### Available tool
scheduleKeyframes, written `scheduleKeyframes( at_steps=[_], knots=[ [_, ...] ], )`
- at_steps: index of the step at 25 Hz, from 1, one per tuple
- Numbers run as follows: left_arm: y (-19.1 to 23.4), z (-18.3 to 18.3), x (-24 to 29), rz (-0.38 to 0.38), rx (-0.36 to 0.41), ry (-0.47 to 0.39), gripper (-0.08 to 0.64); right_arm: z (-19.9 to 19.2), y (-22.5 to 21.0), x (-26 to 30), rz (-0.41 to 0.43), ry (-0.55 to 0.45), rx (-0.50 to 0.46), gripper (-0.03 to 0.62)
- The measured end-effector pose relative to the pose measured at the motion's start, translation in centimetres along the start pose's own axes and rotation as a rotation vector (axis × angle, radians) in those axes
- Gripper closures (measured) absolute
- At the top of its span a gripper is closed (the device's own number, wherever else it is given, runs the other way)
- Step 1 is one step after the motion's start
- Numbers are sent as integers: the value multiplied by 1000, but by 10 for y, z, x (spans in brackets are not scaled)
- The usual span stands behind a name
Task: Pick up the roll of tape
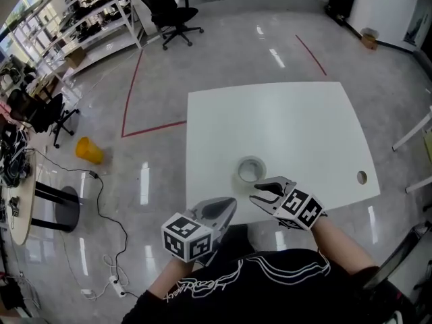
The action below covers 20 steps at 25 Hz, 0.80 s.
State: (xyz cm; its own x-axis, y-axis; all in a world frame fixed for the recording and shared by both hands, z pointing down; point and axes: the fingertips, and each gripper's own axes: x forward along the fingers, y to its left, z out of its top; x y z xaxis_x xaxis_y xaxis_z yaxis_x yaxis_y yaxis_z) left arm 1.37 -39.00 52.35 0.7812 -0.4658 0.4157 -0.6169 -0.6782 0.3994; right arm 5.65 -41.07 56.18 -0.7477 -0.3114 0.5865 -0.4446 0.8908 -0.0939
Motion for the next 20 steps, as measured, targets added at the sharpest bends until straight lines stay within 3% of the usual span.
scheduleKeyframes(
  at_steps=[8,20],
  knots=[
    [27,0,2,10,-52,-3,557,-25,-25,53,-15,210,-166,457],
    [55,-9,5,20,-114,-4,557,-57,-45,94,-45,429,-315,459]
  ],
)
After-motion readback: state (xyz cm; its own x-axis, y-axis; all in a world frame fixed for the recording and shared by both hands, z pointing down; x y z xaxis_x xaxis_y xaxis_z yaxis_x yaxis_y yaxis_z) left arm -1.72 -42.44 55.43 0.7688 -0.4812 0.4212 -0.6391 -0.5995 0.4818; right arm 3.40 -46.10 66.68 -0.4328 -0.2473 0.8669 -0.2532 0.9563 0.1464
